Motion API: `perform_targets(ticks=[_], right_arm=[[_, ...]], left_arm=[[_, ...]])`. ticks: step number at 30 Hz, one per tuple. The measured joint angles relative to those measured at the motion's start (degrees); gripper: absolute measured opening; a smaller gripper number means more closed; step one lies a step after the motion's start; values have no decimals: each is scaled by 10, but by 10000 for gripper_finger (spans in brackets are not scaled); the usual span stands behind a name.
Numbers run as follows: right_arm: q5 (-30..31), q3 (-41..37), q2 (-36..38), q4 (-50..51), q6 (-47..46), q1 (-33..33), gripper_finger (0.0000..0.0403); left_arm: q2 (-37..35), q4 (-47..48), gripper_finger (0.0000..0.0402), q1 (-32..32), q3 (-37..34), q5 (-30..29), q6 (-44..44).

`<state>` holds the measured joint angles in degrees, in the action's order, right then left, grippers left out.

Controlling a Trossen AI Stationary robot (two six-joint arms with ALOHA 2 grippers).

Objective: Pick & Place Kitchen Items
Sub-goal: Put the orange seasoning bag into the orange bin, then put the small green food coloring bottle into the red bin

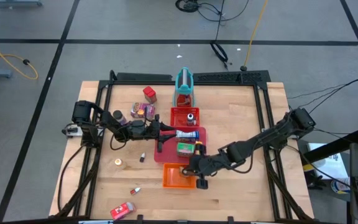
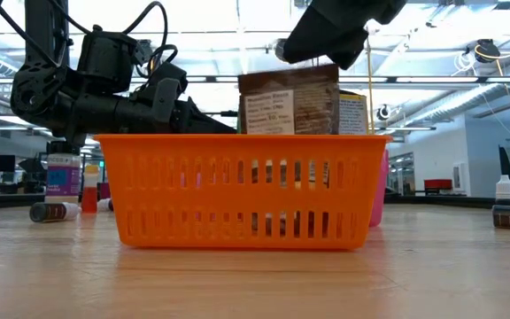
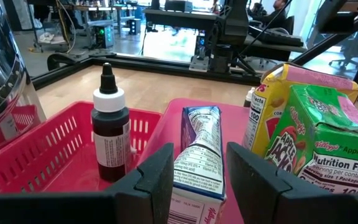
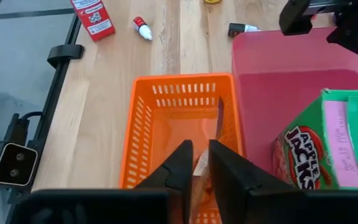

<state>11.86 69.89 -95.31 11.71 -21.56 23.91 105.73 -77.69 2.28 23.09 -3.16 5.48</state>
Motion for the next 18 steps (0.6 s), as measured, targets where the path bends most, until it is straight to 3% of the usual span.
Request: perform_targets(ticks=[8, 18], right_arm=[[2, 0, 0, -1, 22, -14, 95], [39, 0, 25, 23, 46, -14, 79]], left_arm=[[0, 0, 147, 0, 0, 0, 0], [0, 0, 147, 0, 0, 0, -1]])
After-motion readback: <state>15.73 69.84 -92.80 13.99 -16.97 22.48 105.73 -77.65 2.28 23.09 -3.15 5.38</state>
